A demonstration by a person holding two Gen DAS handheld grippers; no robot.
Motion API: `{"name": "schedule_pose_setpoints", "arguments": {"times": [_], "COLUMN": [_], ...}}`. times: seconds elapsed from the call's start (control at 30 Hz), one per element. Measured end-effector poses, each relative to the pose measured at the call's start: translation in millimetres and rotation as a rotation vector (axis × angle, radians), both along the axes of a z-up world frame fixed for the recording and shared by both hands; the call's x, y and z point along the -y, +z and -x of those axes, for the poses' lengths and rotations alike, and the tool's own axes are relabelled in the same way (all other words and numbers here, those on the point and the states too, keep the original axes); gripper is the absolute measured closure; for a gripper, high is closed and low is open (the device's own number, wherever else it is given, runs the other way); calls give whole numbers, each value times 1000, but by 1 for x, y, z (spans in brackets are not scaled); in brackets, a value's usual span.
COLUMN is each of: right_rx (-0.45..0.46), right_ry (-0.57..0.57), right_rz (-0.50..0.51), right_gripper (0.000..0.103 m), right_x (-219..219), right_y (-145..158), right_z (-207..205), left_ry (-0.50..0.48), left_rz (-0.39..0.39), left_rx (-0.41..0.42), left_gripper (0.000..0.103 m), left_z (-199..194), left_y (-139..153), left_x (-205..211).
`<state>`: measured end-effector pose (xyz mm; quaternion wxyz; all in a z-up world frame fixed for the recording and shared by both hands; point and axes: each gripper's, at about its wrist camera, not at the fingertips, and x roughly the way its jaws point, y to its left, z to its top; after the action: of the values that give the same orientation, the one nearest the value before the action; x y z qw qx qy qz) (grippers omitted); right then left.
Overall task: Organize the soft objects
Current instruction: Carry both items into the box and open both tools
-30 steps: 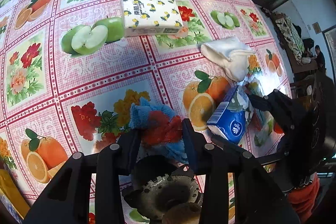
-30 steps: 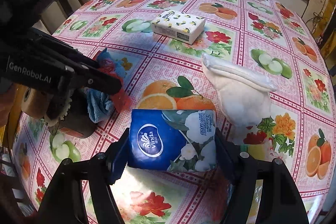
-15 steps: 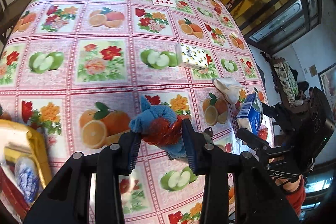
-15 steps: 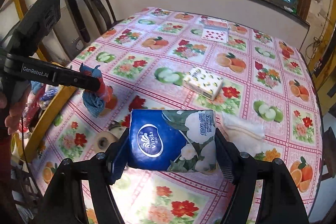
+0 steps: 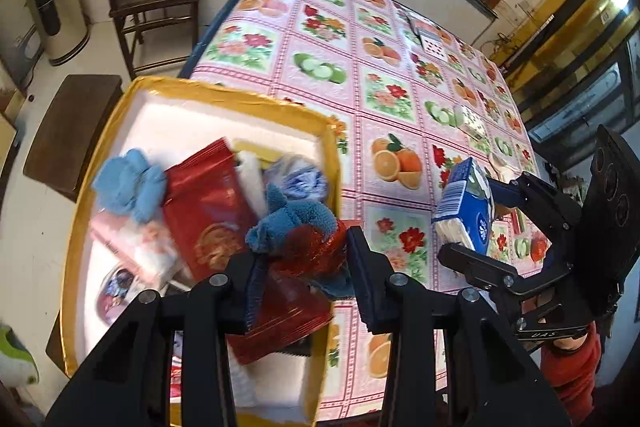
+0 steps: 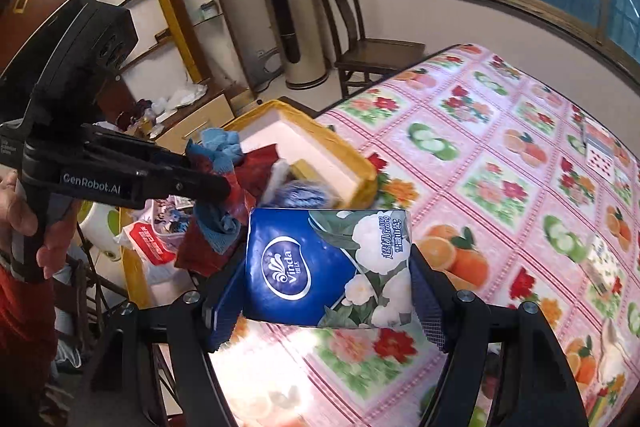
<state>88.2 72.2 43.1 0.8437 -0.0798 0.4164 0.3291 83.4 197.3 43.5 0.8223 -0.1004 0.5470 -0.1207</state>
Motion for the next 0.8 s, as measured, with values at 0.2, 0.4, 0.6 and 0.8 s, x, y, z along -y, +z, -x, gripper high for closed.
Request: {"name": "schedule_pose_setpoints", "arguments": {"times": [0.2,0.4,0.6,0.8], "right_rx": [-48,-123,-105,-120], "right_ry": [-10,-59,-52,-63], "right_rz": [21,-3,-144,-215], "right_gripper": [28,27,17,15], "right_x": [-85,-112,-76,-53], "right_y": [-29,-57,-33,-19], "right_z": [-37,-73,-54,-51], "left_ry": [243,282,335,361], "left_rz": [-74,-21,-43,-3], "left_rx": [44,-11,49,90], "left_gripper": [67,63,28,27], "left_z": [10,-4,1,6], "left_y": [-10,-43,-30,-13], "left_x": [-72,-94,-94,-87]}}
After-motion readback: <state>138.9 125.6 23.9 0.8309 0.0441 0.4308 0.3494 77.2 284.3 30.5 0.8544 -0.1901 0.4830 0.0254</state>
